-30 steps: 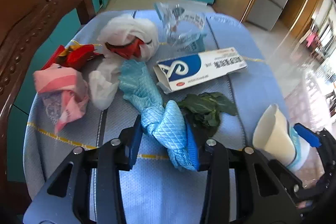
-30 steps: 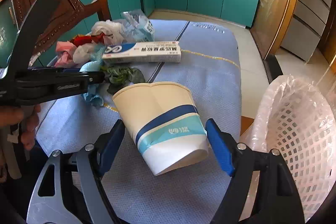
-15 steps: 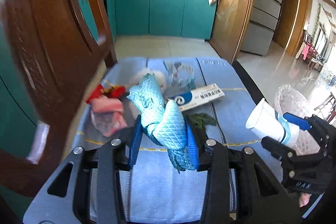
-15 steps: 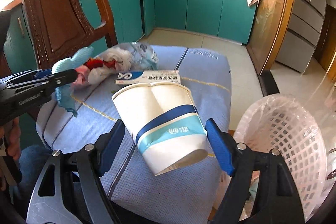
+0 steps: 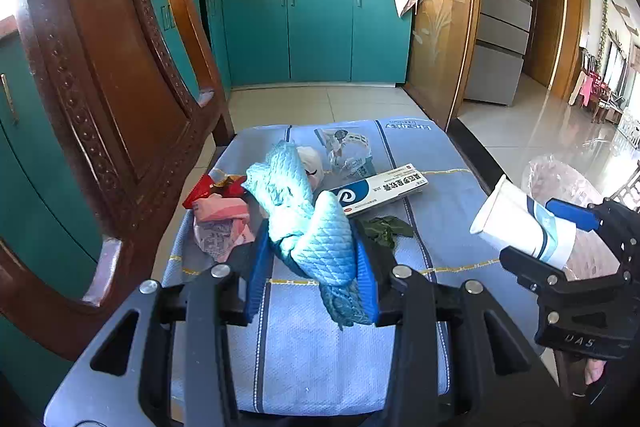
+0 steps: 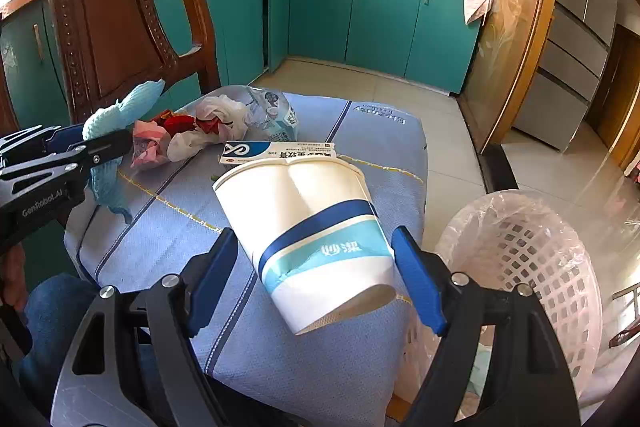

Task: Collect trash
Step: 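Grasp the light blue cloth with the left tool while the right tool holds the cup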

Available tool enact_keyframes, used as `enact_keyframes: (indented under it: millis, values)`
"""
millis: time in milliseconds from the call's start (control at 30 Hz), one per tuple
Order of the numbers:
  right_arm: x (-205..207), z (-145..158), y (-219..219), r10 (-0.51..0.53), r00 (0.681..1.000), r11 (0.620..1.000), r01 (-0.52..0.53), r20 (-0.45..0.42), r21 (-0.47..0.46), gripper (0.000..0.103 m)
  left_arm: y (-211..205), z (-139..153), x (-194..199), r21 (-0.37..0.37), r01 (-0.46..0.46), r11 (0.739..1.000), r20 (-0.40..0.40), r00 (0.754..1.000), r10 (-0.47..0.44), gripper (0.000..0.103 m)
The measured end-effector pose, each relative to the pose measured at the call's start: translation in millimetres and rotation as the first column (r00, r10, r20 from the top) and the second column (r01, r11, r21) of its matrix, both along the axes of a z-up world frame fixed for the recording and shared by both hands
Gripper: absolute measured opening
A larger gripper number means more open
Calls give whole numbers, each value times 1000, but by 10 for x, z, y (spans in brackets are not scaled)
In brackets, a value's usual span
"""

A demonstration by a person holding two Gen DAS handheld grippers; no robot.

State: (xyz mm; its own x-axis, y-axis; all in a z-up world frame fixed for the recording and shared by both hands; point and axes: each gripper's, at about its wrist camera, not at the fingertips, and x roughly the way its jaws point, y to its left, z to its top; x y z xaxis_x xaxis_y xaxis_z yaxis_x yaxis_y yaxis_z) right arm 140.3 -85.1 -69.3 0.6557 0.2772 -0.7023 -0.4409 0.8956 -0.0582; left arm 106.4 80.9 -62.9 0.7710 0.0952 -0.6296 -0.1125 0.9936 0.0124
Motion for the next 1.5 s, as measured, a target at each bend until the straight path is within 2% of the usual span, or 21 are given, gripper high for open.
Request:
enact_keyframes:
  millis: [867,1500]
  values:
    - [-145,165,31,-6,999,1000,5,45,4,77,-65,151,-196,24,12,1000,43,999,-13,40]
    - [-291,349,-115,-23,996,999,21,81,26,78,-176,304,-311,40,31,999,81,996,-34,40]
